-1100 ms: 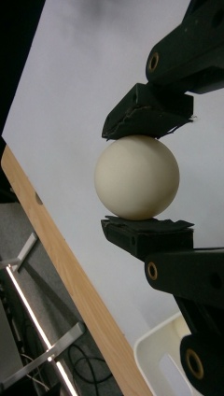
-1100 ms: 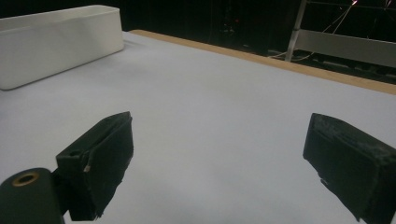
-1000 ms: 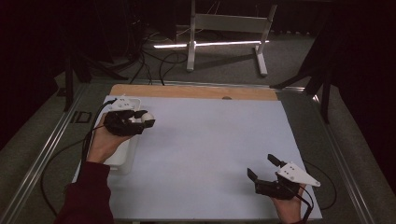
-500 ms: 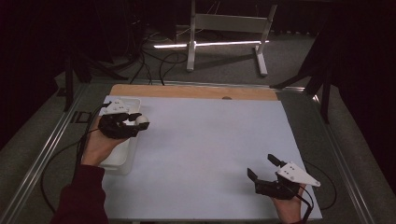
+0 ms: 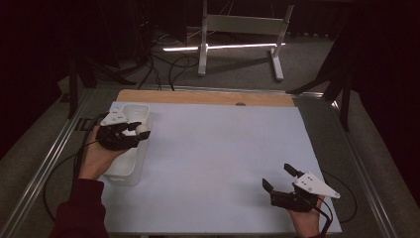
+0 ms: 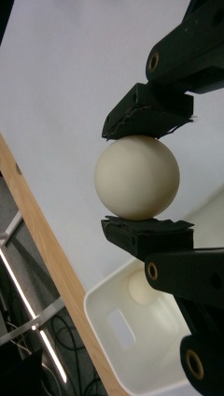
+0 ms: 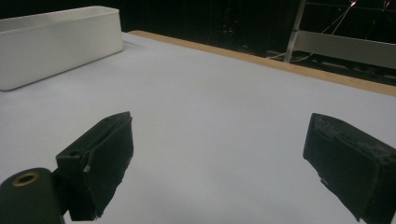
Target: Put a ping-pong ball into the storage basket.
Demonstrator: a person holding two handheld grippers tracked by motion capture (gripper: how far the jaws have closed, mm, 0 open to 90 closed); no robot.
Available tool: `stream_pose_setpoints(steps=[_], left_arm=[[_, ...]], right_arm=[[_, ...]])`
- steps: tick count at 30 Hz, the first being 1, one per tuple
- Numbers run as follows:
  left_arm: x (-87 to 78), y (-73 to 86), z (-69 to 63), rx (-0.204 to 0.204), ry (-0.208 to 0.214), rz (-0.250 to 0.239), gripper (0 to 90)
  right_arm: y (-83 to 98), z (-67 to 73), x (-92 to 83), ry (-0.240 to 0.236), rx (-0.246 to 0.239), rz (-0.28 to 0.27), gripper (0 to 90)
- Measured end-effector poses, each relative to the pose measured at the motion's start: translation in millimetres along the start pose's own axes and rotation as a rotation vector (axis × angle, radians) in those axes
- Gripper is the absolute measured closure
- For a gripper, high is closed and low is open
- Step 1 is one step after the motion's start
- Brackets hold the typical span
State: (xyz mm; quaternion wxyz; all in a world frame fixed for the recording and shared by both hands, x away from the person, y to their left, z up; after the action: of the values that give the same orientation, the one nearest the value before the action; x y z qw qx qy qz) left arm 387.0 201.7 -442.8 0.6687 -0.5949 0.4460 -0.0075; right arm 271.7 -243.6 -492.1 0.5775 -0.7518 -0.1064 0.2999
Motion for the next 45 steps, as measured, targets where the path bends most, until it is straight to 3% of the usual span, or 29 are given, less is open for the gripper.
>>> stream_pose_setpoints(steps=[32,36,39,42,45], left_arm=[[-19.7,19.4,27.8,-0.086,-0.054,-0.001,51.2],[-21.6,23.3,33.0,-0.102,-0.079,0.003,51.2],[-25.9,23.1,34.6,-0.148,-0.039,-0.024,49.6],[-29.4,20.6,36.0,-0.132,-0.119,-0.061,17.7],[-30.5,19.6,37.0,-0.134,-0.137,-0.066,7.0]], right_arm=[[0.0,0.0,1.4,-0.001,-0.004,0.004,8.1],[0.1,-1.8,0.6,0.005,-0.001,0.004,8.1],[-0.1,-1.7,0.5,0.005,-0.006,0.004,8.1],[-0.8,-1.0,0.6,0.004,-0.007,0.001,8.0],[-0.5,-0.7,1.0,0.002,-0.006,0.004,8.1]])
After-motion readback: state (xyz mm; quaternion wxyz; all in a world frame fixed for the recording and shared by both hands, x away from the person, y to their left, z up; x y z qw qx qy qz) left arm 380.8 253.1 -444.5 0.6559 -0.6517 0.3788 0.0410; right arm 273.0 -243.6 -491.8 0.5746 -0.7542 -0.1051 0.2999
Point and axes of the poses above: each handheld gripper's, and its own axes: x roughly forward along the jaws, y roughly out of its underside, z roughly to its left, the point moved 7 cm from there along x, roughly forward along the jaws, and after that the axes turned 9 degrees about -x, right-handed, at the moved point
